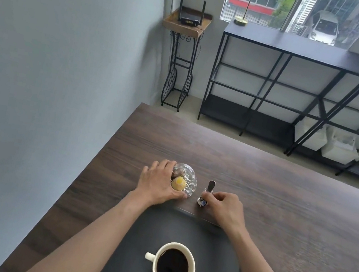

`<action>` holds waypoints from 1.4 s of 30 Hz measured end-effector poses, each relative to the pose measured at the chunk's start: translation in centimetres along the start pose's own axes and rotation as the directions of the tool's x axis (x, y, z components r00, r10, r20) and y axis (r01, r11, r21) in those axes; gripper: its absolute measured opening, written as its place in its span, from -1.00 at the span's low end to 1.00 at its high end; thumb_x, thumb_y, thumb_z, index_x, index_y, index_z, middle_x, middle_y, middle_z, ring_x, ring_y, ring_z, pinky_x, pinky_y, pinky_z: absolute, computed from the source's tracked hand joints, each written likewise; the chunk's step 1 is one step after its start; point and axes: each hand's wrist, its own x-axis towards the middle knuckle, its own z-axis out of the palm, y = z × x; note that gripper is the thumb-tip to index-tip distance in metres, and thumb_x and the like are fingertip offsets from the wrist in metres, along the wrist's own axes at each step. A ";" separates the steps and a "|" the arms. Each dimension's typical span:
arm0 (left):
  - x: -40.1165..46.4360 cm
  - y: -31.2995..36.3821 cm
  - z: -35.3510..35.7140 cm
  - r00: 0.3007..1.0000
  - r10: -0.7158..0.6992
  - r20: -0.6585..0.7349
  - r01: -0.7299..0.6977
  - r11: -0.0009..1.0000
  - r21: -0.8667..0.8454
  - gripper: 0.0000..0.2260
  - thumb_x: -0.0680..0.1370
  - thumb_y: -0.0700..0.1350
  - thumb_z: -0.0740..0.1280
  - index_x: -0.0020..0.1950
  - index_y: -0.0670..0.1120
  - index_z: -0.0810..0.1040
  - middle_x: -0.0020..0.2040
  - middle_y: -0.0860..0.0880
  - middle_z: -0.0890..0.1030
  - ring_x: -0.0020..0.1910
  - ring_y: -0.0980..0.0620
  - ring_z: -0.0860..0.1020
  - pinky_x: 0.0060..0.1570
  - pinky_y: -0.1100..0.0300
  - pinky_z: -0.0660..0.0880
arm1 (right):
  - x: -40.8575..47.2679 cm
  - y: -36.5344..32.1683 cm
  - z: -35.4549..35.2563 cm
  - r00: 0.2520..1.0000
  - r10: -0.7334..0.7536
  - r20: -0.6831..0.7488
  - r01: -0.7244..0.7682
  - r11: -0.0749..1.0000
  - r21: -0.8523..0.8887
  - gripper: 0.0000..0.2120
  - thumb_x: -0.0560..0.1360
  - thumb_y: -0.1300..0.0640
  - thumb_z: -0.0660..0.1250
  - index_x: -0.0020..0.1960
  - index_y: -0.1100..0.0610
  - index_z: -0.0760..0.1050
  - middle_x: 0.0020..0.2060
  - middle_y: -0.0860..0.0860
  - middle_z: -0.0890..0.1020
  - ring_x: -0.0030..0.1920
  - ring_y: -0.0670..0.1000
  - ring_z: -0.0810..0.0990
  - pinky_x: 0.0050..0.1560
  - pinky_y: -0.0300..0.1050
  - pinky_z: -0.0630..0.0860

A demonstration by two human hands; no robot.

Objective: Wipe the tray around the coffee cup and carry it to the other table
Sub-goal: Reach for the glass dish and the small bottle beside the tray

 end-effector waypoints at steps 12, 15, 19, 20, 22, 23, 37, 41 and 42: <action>-1.0 -10.8 -4.0 0.971 -0.212 -0.114 0.207 0.977 -0.055 0.01 0.17 0.57 0.40 0.46 0.05 0.29 0.39 0.02 0.47 0.29 -0.12 0.48 0.19 -0.13 0.50 | 2.9 -8.5 8.1 0.986 -0.067 0.152 0.056 0.996 0.075 -0.83 0.34 -0.22 0.43 -0.32 -0.19 0.73 -0.36 -0.13 0.73 -0.39 -0.18 0.54 -0.28 -0.13 0.46; -1.8 -13.4 -4.7 0.954 -0.267 -0.133 0.258 0.963 -0.080 0.00 0.18 0.56 0.41 0.46 0.05 0.29 0.39 0.01 0.48 0.30 -0.12 0.48 0.19 -0.12 0.51 | 3.2 -10.7 10.8 0.982 -0.072 0.177 0.059 0.995 0.078 -0.82 0.35 -0.18 0.45 -0.32 -0.14 0.74 -0.36 -0.10 0.73 -0.25 -0.09 0.64 -0.25 -0.13 0.49; -2.6 -15.6 -5.3 0.933 -0.340 -0.118 0.323 0.936 -0.141 0.01 0.21 0.51 0.46 0.51 0.05 0.26 0.43 0.03 0.43 0.35 -0.11 0.42 0.18 -0.12 0.53 | 3.0 -12.6 14.0 0.978 -0.073 0.195 0.057 0.995 0.087 -0.81 0.36 -0.18 0.45 -0.32 -0.12 0.74 -0.38 -0.07 0.72 -0.24 -0.04 0.66 -0.26 -0.10 0.50; -2.7 -15.9 -5.3 0.930 -0.349 -0.115 0.330 0.930 -0.159 0.01 0.21 0.50 0.47 0.52 0.05 0.25 0.43 0.04 0.42 0.36 -0.11 0.40 0.18 -0.11 0.53 | 2.9 -12.9 14.6 0.978 -0.076 0.196 0.060 0.995 0.085 -0.81 0.36 -0.19 0.45 -0.33 -0.13 0.73 -0.41 -0.08 0.71 -0.28 -0.05 0.64 -0.31 -0.11 0.48; -2.8 -16.2 -5.4 0.930 -0.351 -0.108 0.330 0.928 -0.174 0.02 0.23 0.47 0.49 0.54 0.03 0.23 0.44 0.03 0.41 0.36 -0.12 0.39 0.17 -0.10 0.53 | 2.6 -13.2 15.5 0.978 -0.078 0.194 0.063 0.995 0.081 -0.80 0.36 -0.21 0.45 -0.34 -0.15 0.72 -0.44 -0.11 0.69 -0.32 -0.07 0.63 -0.34 -0.13 0.44; -2.8 -16.2 -5.5 0.932 -0.348 -0.103 0.328 0.929 -0.172 0.03 0.24 0.46 0.50 0.55 0.03 0.21 0.45 0.02 0.41 0.37 -0.12 0.38 0.17 -0.11 0.54 | 2.5 -13.3 15.8 0.978 -0.077 0.194 0.063 0.995 0.080 -0.80 0.36 -0.21 0.46 -0.35 -0.15 0.72 -0.44 -0.11 0.69 -0.31 -0.07 0.63 -0.33 -0.14 0.44; -3.2 -16.2 -5.9 0.950 -0.311 -0.028 0.304 0.940 -0.154 0.14 0.31 0.46 0.47 0.64 0.06 -0.10 0.54 -0.02 0.34 0.43 -0.17 0.31 0.18 -0.20 0.53 | 1.5 -13.1 15.7 0.977 -0.091 0.191 0.096 0.995 -0.015 -0.60 0.41 -0.38 0.39 -0.24 -0.07 0.75 -0.29 -0.09 0.75 -0.14 -0.03 0.68 -0.02 0.03 0.64; -3.6 -16.2 -6.0 0.959 -0.285 -0.010 0.276 0.937 -0.212 0.18 0.32 0.39 0.53 0.64 0.08 -0.18 0.56 -0.08 0.28 0.47 -0.21 0.25 0.30 -0.27 0.45 | 1.0 -13.5 15.0 0.976 -0.094 0.198 0.101 0.994 -0.028 -0.51 0.39 -0.44 0.37 -0.26 -0.03 0.74 -0.32 -0.06 0.74 -0.17 0.01 0.68 -0.03 0.05 0.65; -3.6 -16.5 -5.8 0.959 -0.283 0.002 0.276 0.933 -0.232 0.18 0.32 0.37 0.54 0.64 0.08 -0.19 0.57 -0.09 0.25 0.49 -0.21 0.22 0.34 -0.27 0.42 | 1.0 -13.4 14.9 0.977 -0.097 0.189 0.104 0.994 -0.026 -0.46 0.37 -0.47 0.36 -0.27 0.00 0.73 -0.35 -0.03 0.73 -0.20 0.03 0.68 -0.07 0.05 0.65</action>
